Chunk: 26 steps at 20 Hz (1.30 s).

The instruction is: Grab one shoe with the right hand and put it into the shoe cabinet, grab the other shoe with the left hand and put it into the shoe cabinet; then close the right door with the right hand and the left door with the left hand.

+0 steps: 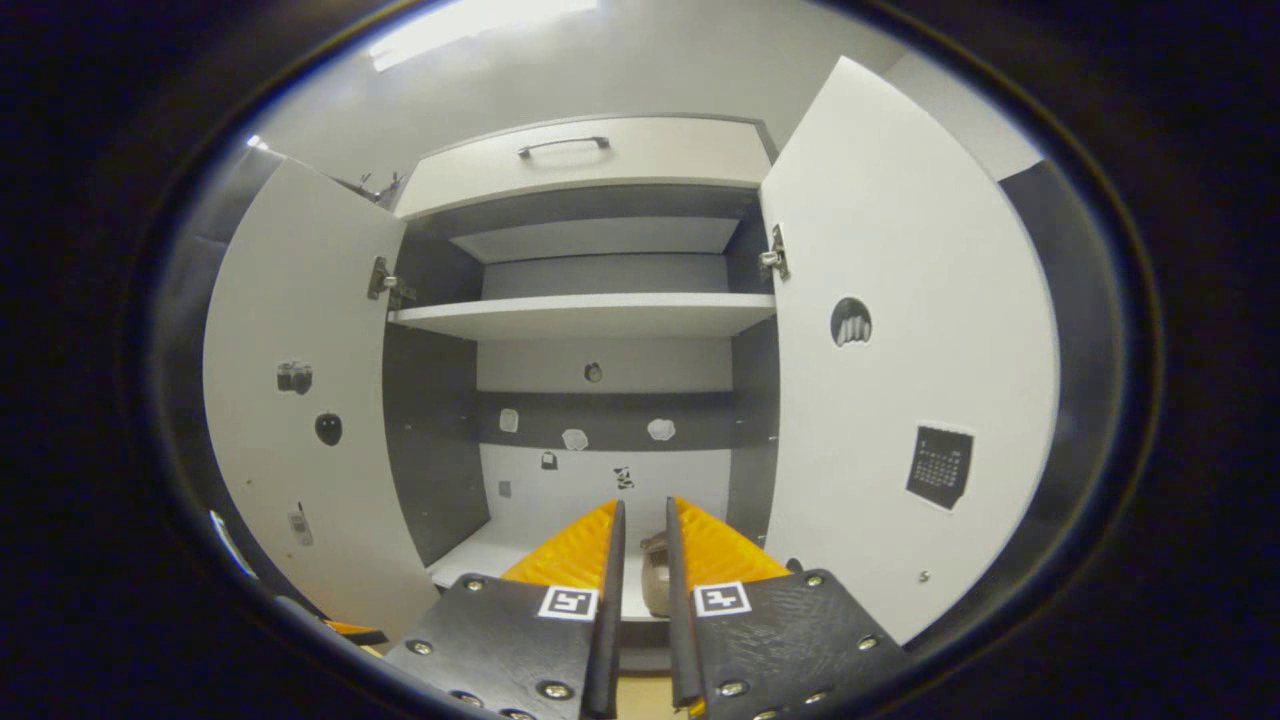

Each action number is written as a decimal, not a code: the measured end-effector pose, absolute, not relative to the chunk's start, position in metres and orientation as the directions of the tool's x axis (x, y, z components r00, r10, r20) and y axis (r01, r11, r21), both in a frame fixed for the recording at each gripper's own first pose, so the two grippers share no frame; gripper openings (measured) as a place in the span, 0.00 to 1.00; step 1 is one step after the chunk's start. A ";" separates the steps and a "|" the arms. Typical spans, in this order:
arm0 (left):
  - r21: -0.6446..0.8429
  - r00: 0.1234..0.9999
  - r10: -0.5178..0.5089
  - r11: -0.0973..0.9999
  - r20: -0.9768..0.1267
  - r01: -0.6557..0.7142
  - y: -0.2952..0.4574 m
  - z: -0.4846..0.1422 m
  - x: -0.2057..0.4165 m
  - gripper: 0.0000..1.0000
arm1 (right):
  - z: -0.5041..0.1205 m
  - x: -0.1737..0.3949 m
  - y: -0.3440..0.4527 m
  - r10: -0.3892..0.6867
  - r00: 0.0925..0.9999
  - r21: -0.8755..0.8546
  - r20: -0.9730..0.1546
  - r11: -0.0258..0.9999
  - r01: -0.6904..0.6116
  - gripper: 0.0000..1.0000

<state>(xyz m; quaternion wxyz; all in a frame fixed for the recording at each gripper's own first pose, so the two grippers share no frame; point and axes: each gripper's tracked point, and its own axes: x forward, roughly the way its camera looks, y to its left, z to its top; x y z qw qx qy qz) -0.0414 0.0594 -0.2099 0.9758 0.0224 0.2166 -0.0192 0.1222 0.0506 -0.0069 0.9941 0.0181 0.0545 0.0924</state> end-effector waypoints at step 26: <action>-0.070 0.515 -0.142 0.985 -0.846 0.156 0.042 -0.492 -0.108 0.98 | 0.036 0.068 -0.034 -0.056 0.995 -0.038 -0.082 0.998 0.053 0.21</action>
